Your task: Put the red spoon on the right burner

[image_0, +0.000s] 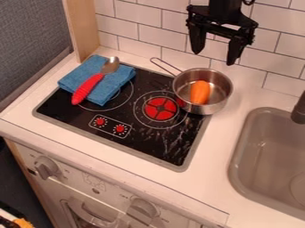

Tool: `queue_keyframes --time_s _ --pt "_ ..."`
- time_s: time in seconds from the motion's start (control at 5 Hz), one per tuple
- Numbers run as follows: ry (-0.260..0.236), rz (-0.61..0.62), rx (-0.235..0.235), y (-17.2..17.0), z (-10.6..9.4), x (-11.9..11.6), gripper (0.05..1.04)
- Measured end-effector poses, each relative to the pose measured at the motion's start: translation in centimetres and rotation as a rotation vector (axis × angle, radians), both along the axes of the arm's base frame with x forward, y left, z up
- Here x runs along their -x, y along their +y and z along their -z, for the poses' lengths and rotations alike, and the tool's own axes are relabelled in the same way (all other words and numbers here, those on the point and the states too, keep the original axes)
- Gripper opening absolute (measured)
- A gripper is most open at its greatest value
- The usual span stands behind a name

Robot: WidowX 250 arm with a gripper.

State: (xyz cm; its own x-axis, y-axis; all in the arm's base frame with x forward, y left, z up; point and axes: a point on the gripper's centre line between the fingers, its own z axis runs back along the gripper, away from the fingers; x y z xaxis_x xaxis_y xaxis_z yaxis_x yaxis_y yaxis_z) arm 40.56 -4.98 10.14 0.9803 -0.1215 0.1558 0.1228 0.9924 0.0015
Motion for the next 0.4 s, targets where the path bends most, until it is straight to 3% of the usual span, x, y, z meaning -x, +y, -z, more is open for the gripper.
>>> queue_keyframes --time_s 0.2,0.4 --pt "0.054 -0.001 0.000 0.0 2.0 0.5 1.000" --pt "0.107 -0.050 0.019 2.5 4.2 2.3 1.000"
